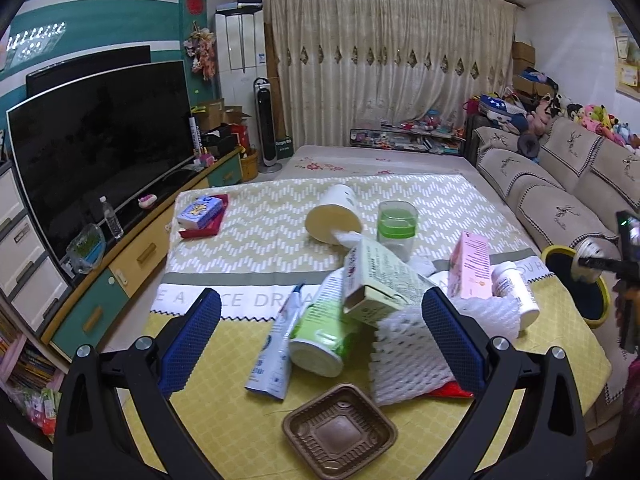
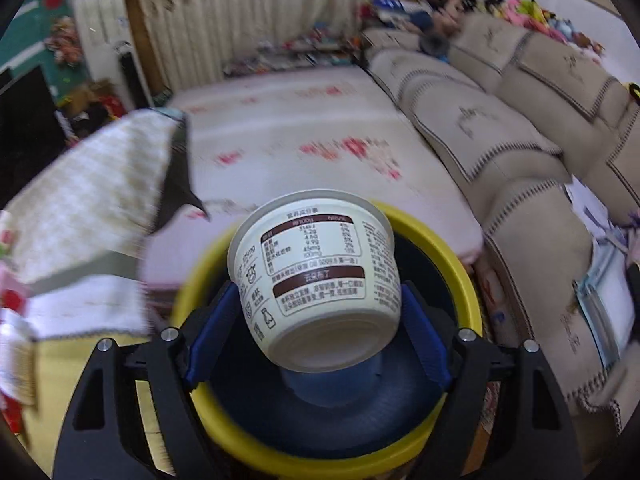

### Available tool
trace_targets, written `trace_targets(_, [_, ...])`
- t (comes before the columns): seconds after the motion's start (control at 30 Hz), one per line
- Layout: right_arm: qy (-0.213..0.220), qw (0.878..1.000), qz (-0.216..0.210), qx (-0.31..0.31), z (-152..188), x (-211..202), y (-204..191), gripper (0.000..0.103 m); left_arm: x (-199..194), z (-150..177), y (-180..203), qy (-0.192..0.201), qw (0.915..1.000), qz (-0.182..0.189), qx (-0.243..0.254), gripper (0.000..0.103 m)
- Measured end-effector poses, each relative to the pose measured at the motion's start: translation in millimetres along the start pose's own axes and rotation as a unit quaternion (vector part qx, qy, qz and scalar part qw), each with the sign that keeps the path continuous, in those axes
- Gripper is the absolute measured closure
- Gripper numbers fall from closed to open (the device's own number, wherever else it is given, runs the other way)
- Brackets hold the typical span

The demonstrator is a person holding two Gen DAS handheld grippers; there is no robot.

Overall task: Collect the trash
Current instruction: 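Carry the yogurt cup to the yellow-rimmed bin and open the right gripper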

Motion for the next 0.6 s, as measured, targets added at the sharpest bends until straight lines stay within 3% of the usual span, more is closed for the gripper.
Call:
trace_targets(0.2, [-0.036,0.999,0.022,0.007,5,41,4,0.026,8,-1,8,-0.014,0.9999,0.004,0.009,0.004])
trace_targets(0.23, [-0.036,0.999,0.026,0.008,5,44,3,0.02,10,-1,9,-0.016,0.9998,0.005,0.01,0.004])
trace_targets(0.27, [-0.036,0.999,0.03,0.007,6,44,3,0.014,12,-1,11,-0.019,0.9997,0.007,0.011,0.004])
trace_targets(0.6, [0.001,0.999,0.035,0.002,8,18,-1,0.013,32,-27,30,-0.042,0.9982,0.016,0.041,0.004])
Point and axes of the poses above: each gripper's, at about its wrist camera, not at the fingertips, and x roughly the way its jaws point, y to its right, z to its underside, the point moved 10 cm from there along x, roughly the way its jaws point, and after that the axes turned 15 degrees about -y, right-handed, at the moved point
